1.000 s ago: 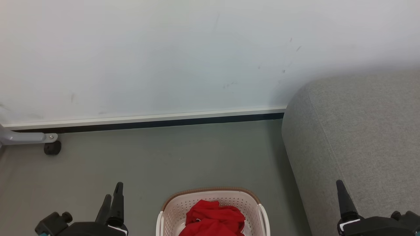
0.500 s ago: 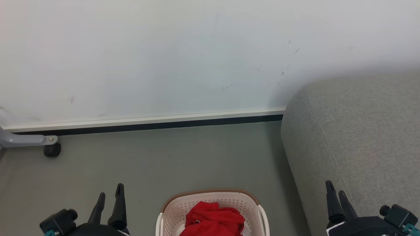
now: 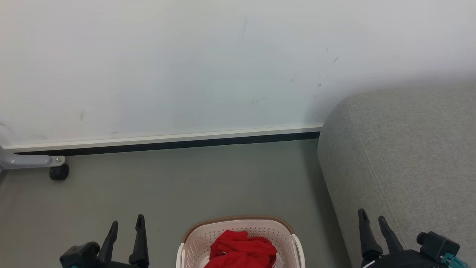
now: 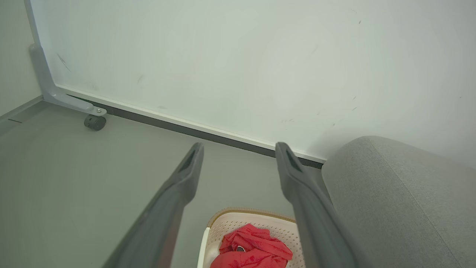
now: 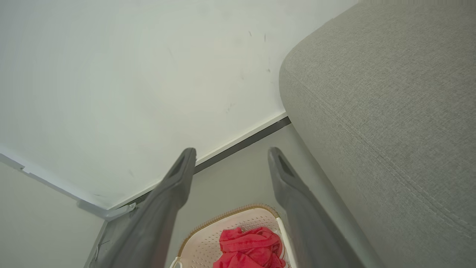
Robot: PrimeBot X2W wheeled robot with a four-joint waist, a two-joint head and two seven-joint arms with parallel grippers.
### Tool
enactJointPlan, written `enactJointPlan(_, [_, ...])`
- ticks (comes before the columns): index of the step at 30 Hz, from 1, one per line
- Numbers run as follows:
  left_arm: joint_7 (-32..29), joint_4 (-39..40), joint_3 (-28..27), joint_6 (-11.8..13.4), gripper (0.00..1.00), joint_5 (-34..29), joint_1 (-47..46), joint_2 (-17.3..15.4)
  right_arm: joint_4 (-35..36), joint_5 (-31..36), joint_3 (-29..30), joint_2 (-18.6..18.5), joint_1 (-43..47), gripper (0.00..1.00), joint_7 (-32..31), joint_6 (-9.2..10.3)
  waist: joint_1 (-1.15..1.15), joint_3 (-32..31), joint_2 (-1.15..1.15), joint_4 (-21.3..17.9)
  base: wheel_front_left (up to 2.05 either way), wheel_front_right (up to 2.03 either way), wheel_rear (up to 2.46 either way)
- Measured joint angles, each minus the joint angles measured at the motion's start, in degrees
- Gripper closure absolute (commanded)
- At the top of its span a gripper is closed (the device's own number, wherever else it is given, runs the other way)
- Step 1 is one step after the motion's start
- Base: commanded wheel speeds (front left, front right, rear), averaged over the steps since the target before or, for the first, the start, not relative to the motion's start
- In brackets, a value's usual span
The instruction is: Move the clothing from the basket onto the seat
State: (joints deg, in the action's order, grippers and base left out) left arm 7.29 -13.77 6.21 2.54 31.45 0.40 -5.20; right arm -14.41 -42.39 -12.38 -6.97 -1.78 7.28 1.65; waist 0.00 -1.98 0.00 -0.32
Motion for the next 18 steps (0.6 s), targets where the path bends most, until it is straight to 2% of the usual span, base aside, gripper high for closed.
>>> enactJointPlan(18, [4.2, 0.1, 0.9, 2.6, 0.00, -15.9, 2.3, -0.1, -0.1, 13.7, -5.1, -1.6, 0.3, 0.00, 4.1, 1.45, 0.00, -0.4, 0.00, -0.4, 0.00, 0.00, 0.00])
